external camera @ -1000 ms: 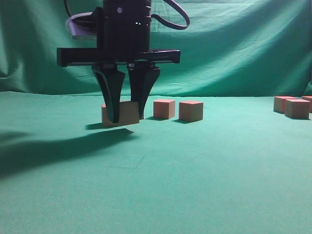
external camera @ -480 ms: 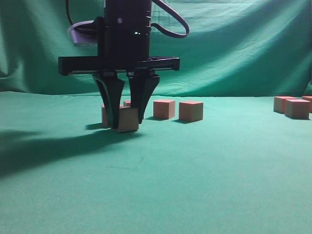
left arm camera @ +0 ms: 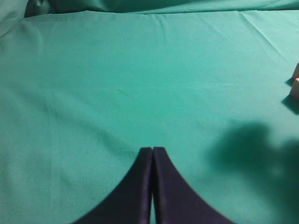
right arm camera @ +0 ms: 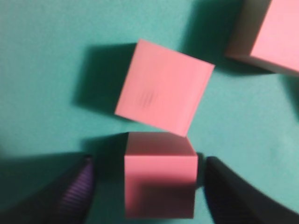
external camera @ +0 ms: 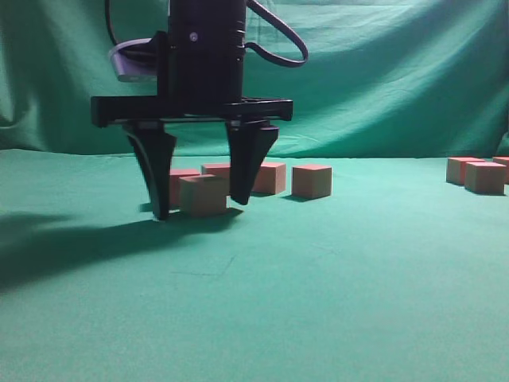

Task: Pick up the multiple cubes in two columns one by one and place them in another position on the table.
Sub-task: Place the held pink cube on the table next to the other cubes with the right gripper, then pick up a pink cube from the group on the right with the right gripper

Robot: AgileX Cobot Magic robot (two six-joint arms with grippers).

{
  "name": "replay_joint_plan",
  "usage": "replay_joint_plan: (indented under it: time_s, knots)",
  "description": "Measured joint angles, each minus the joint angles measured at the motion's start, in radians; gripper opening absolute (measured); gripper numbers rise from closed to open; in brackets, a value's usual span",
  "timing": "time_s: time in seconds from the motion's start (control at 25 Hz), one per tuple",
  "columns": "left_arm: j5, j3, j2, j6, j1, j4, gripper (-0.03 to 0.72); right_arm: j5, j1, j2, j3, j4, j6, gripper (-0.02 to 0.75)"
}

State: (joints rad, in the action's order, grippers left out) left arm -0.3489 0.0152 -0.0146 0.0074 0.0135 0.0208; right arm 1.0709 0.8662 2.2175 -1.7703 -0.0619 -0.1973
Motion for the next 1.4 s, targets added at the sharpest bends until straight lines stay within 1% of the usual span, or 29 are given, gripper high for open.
replay_joint_plan:
  time_s: [0.08,0.24,0.52,0.68,0.92,1.04,1.2,1.4]
  knots:
    - [0.0,0.0,0.0,0.0,0.0,0.0,0.0,0.005,0.0,-0.009,0.0,0.001,0.002,0.59]
    - [0.0,0.0,0.0,0.0,0.0,0.0,0.0,0.049,0.0,-0.07,0.0,0.002,0.026,0.589]
    - [0.0,0.0,0.0,0.0,0.0,0.0,0.0,0.15,0.0,-0.25,0.0,0.0,0.088,0.589]
    - [0.0,0.0,0.0,0.0,0.0,0.0,0.0,0.165,0.0,-0.358,0.0,-0.052,0.105,0.589]
    - [0.0,0.0,0.0,0.0,0.0,0.0,0.0,0.171,-0.008,-0.552,0.005,-0.164,0.108,0.589]
    - [0.0,0.0,0.0,0.0,0.0,0.0,0.0,0.175,-0.053,-0.657,0.052,-0.198,0.111,0.589]
    - [0.0,0.0,0.0,0.0,0.0,0.0,0.0,0.178,-0.162,-0.778,0.184,-0.24,0.109,0.589]
    - [0.0,0.0,0.0,0.0,0.0,0.0,0.0,0.18,-0.37,-0.869,0.414,-0.252,0.081,0.589]
